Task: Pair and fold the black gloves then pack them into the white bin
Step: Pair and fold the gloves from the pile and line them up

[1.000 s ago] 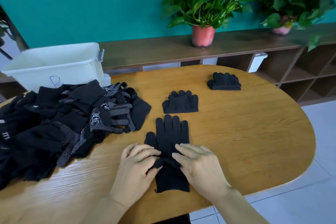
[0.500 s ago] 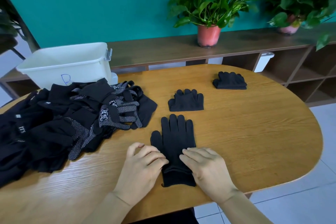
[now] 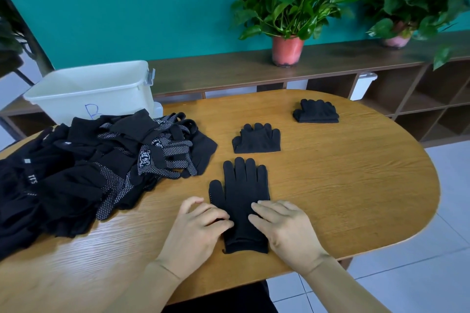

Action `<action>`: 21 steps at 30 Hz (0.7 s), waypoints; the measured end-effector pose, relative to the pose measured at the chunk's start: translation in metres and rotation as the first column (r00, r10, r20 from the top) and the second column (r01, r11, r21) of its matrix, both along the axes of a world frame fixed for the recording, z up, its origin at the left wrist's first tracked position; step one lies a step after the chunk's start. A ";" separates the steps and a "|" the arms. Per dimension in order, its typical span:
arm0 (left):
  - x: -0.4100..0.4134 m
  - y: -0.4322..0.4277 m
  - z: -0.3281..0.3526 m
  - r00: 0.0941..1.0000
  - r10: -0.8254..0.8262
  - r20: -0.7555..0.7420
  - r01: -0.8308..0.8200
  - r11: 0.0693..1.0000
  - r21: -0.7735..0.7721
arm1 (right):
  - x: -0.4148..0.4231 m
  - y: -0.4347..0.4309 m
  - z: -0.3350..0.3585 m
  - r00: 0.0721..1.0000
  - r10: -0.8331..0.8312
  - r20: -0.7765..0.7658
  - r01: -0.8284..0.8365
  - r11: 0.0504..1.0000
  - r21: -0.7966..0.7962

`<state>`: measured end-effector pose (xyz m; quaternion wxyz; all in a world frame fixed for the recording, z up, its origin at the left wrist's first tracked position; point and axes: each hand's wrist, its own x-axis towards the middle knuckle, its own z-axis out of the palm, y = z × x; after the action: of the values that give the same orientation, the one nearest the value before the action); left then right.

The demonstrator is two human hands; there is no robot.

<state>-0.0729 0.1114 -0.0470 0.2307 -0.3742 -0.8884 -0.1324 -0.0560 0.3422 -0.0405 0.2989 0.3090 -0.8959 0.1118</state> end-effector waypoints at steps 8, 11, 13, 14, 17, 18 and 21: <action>-0.016 -0.001 0.021 0.942 0.073 0.329 -0.217 0.878 0.427 | -0.011 -0.001 0.016 0.977 -0.212 0.030 0.212 0.938 -0.273; -0.039 0.027 0.036 0.904 0.189 0.383 -0.319 0.896 0.309 | -0.036 -0.019 0.022 0.934 -0.327 0.146 0.354 0.905 -0.236; -0.044 0.045 0.036 0.880 0.225 0.417 -0.305 0.943 0.134 | -0.045 -0.035 0.026 0.878 -0.343 0.334 0.379 0.924 -0.046; -0.043 0.051 0.032 0.868 0.245 0.431 -0.290 0.956 0.040 | -0.045 -0.039 0.023 0.825 -0.351 0.442 0.365 0.929 0.057; -0.034 0.049 0.016 0.859 0.316 0.403 -0.229 0.941 -0.249 | -0.035 -0.037 0.011 0.711 -0.412 0.570 0.303 0.911 0.280; -0.033 0.046 0.012 0.865 0.322 0.384 -0.214 0.930 -0.298 | -0.031 -0.034 0.008 0.711 -0.412 0.570 0.291 0.910 0.295; -0.032 0.032 0.007 0.887 0.299 0.352 -0.160 0.913 -0.374 | -0.025 -0.023 0.003 0.722 -0.409 0.558 0.266 0.909 0.322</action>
<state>-0.1049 0.1436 -0.0398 -0.0094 -0.2632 -0.9644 -0.0248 -0.0814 0.3190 -0.0379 -0.0290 0.1172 -0.9914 0.0498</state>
